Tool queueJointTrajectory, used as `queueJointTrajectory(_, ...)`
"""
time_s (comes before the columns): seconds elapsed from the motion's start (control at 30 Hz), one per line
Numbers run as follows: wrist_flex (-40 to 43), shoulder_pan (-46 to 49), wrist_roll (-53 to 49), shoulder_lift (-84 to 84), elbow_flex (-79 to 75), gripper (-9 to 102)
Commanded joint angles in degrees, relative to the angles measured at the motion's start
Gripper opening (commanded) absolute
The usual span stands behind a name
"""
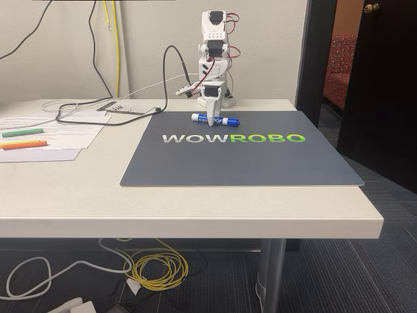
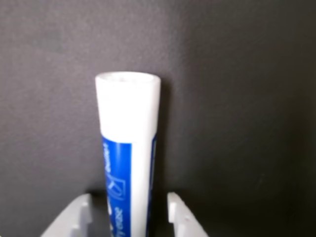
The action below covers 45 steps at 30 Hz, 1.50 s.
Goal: Pick up the blue marker.
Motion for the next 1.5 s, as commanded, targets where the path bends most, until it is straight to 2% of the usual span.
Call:
queueJointTrajectory(0.0, 0.4, 0.4, 0.4, -0.1, -1.9, 15)
queueJointTrajectory(0.5, -0.4, -0.4, 0.9, 1.1, -2.1, 0)
queueJointTrajectory(0.8, 4.2, -2.4, 0.9, 15.7, -5.4, 0)
queueJointTrajectory(1.03, 4.0, -3.9, -1.5, 24.8, -10.0, 0)
queueJointTrajectory(1.47, -6.6, -5.3, -9.8, 37.2, -10.4, 0)
